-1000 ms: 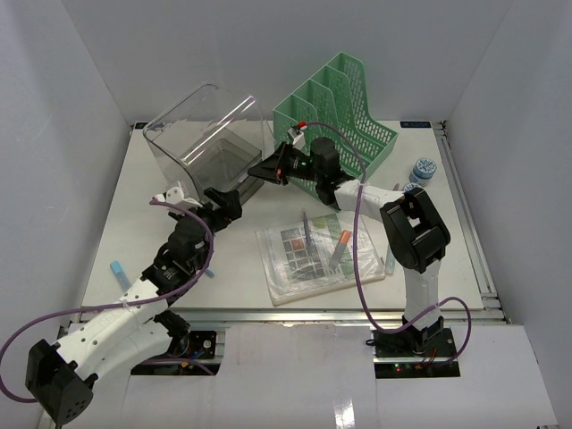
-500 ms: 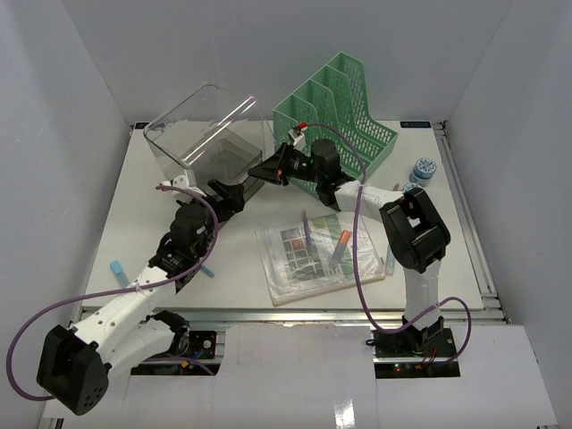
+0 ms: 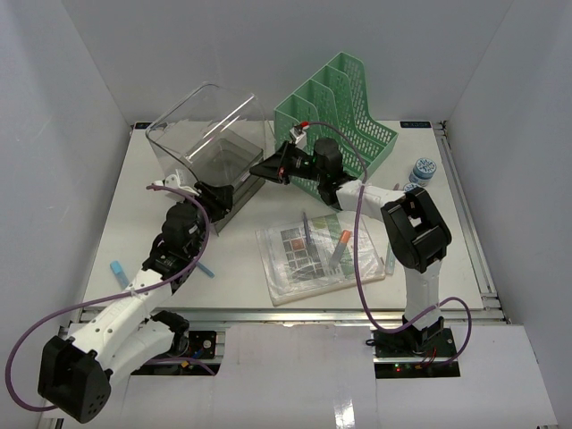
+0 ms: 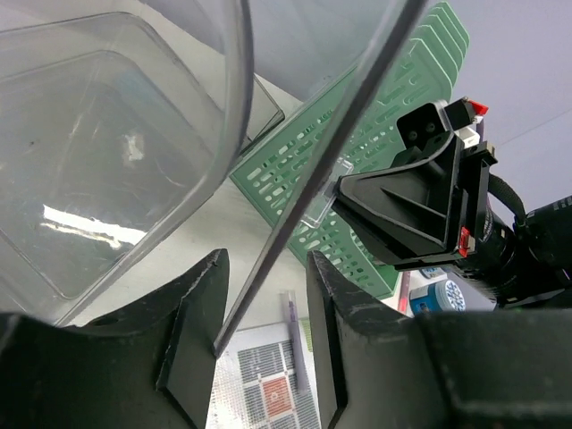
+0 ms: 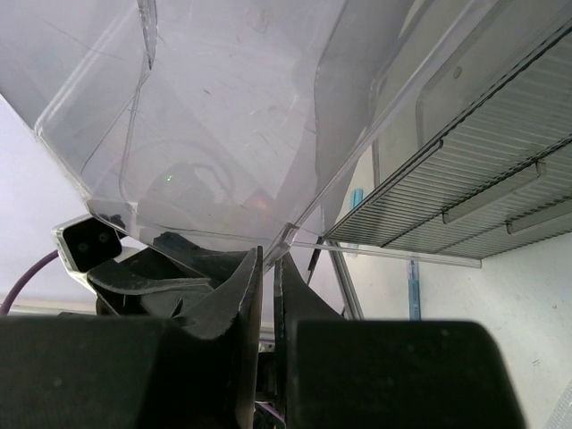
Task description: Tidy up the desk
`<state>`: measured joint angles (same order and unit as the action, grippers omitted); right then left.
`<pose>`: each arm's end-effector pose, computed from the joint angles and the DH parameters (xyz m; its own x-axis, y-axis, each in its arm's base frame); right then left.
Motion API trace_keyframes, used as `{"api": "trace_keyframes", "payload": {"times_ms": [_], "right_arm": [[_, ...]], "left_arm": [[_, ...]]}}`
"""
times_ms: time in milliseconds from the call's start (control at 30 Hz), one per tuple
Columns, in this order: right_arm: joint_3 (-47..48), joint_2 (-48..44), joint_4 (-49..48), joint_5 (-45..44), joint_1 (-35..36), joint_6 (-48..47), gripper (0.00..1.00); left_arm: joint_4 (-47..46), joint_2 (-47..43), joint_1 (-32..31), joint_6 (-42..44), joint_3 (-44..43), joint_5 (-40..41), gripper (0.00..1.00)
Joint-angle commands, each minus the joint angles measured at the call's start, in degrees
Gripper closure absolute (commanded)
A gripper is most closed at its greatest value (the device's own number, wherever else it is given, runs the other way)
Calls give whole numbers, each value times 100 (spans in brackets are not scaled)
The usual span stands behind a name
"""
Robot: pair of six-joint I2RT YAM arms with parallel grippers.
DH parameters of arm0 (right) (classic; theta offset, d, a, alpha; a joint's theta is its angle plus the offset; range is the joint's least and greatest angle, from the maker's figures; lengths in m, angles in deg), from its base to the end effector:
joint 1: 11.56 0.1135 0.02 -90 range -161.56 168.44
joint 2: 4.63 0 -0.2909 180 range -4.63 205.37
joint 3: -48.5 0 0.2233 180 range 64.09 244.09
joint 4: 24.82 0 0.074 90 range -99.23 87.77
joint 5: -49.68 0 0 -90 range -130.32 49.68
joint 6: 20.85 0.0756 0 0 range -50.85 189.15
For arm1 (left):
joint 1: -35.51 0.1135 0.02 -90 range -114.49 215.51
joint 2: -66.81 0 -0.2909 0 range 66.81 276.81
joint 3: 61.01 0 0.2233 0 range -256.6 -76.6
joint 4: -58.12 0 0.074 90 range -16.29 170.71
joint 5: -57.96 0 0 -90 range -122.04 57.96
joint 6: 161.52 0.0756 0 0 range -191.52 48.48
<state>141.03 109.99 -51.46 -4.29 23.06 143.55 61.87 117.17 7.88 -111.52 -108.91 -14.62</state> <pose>0.3721 0.3109 0.3047 -0.8897 0.3323 -0.3130 -0.3162 0.0460 0.9476 0.1902 -0.0740 0.3121 -0.1884 -0.5937 -0.7824 0.0754 0.7855 -0.6142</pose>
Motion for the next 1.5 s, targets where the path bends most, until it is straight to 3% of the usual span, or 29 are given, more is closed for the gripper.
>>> {"api": "trace_keyframes", "payload": {"times_ms": [0, 67, 133, 300, 433, 667, 900, 1000, 1100, 1200, 1267, 1400, 1467], "right_arm": [[-87, -314, -280, -124, -96, -310, 90], [-118, -320, -330, -120, -96, -303, 83], [-176, -340, -386, -114, -96, -303, 70], [-355, -436, -530, -80, -96, -381, 28], [-666, -604, -580, -24, -92, -543, 18], [-1450, -1283, -593, 149, -103, -1221, 12], [-2148, -2338, -645, 1459, -449, -2845, 6], [-2124, -2709, 407, 2139, -868, -4080, 6], [-1667, -3004, 2910, 2347, -1284, -6322, 6], [-1206, -3360, 5575, 1235, -1390, -8852, 6], [-1281, -3606, 6221, -132, -1379, -9275, 7], [-1637, -3879, 6790, -1993, -1405, -9117, 9], [-1861, -4105, 6984, -1893, -1400, -9208, 10]], "left_arm": [[-409, -241, 60, -223, -161, -341, 56], [-413, -263, 79, -231, -170, -357, 62], [-387, -270, 91, -250, -170, -363, 70], [-262, -335, 141, -312, -221, -282, 80], [-145, -432, 180, -337, -309, -191, 83], [78, -610, 197, -290, -540, -187, 86], [311, -775, 214, -382, -912, -406, 88], [473, -803, 215, -442, -1141, -523, 88], [635, -838, 217, -511, -1313, -545, 89], [749, -885, 220, -619, -1454, -514, 89], [842, -906, 223, -720, -1506, -423, 89], [965, -947, 223, -764, -1608, -307, 89], [977, -925, 228, -774, -1661, -289, 89]]}}
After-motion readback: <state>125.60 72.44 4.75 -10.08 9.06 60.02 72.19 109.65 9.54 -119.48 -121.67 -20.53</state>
